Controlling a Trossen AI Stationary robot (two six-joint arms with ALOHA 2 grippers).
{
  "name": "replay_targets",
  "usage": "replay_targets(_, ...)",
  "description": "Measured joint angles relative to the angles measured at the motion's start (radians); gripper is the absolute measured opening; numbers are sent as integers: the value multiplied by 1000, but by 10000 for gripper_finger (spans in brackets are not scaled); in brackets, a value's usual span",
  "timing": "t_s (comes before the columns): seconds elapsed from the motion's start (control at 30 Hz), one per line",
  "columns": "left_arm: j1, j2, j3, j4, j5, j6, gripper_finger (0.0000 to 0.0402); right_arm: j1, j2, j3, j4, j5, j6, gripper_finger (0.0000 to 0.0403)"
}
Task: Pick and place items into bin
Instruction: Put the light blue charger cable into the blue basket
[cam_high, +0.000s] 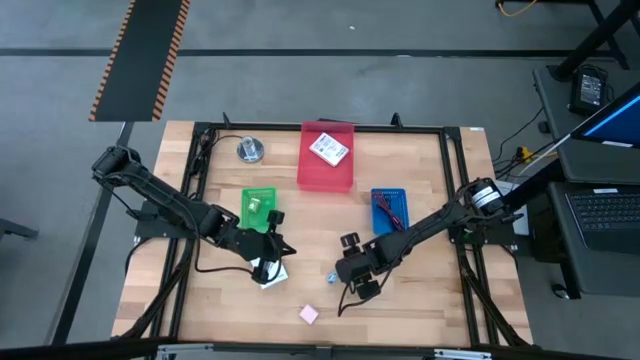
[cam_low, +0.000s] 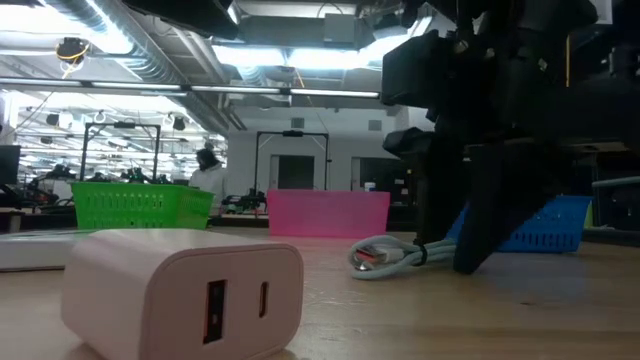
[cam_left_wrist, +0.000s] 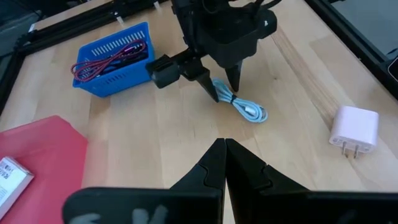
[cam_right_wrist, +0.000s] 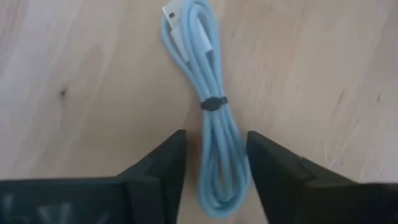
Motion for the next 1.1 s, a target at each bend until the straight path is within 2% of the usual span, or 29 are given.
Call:
replay_targets(0.3, 0, 0, 0, -1, 1, 3, 3, -11, -2, 0, 1, 25, -7, 12)
replay_targets(0.4, 0, 0, 0, -9, 1, 13, 3, -29, -3, -1, 3, 25, -8, 10)
replay_targets(0.57, 0, 0, 0, -12, 1, 49, 3, -83, -41, -5, -6, -100, -23, 4)
replay_targets(0.67, 0, 0, 0, -12, 2, 50, 3, -104, -91, -5, -12, -119, -50, 2)
replay_targets(0.87, 0, 0, 0, -13, -8, 97, 3, -130, -228, -47, 1, -119, -69, 2)
replay_targets(0.97, 1, 1, 0, -13, -38, 130, 3, -138, -323, -120, 57, -99, -55, 1)
replay_targets(1.1, 19, 1, 0, -12, -38, 150, 3, -139, -469, -241, 146, -19, -23, 1)
